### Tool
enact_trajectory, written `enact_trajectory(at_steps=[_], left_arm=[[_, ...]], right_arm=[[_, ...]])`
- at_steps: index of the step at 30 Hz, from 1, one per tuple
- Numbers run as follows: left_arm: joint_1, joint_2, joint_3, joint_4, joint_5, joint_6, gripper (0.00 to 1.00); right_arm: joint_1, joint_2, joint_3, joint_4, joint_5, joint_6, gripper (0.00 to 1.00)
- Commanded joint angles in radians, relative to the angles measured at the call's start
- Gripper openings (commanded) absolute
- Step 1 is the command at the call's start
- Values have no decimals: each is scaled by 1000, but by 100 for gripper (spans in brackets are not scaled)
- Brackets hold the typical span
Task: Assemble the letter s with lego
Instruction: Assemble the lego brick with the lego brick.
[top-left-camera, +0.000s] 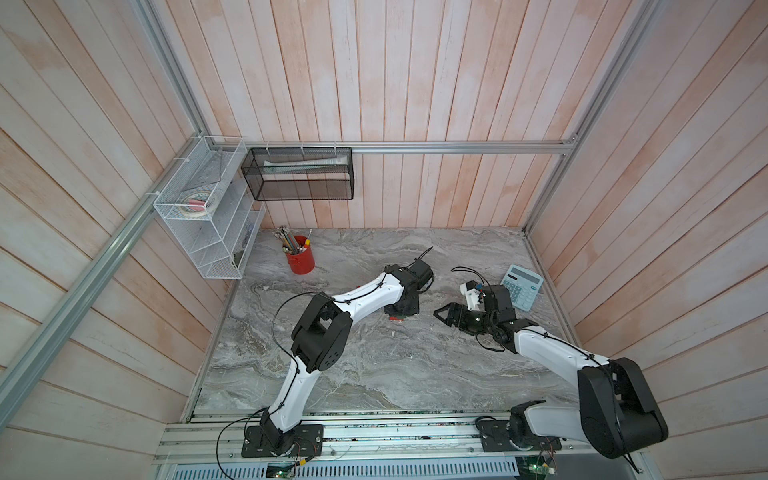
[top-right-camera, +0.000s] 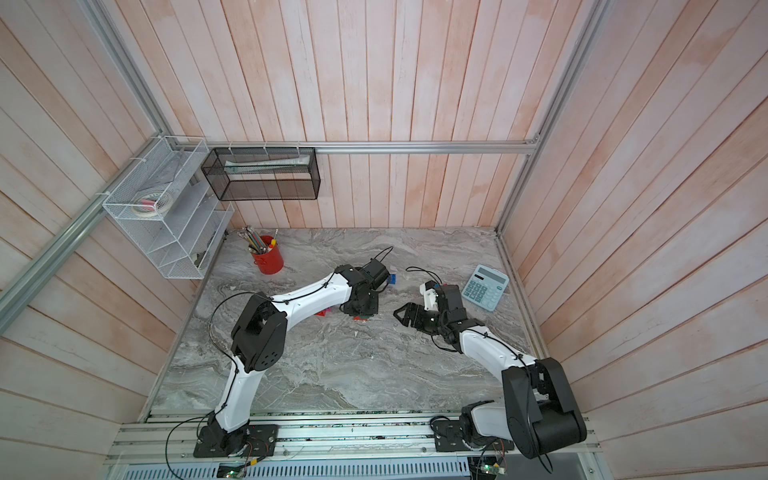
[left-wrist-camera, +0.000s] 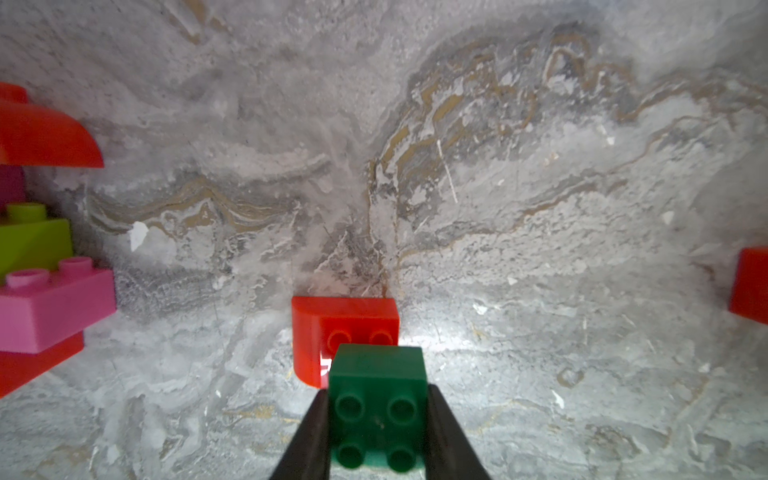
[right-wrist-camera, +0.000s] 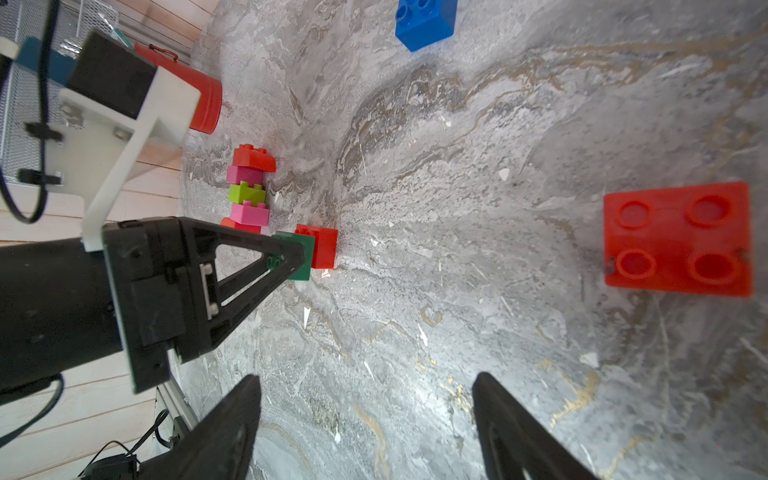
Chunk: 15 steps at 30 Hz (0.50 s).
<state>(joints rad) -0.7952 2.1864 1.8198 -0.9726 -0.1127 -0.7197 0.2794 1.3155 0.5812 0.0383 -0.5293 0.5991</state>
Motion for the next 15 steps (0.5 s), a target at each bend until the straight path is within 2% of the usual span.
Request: enact_trajectory(at_steps=[1,15], left_arm=[[-6,29,34,2,-24,-6,32],[-12,78,68,-15,-36,15,31]], right_arm=[[-7,-9,-12,21,-15,-1,81],[-15,-4,-20,28,-26,-4,82]])
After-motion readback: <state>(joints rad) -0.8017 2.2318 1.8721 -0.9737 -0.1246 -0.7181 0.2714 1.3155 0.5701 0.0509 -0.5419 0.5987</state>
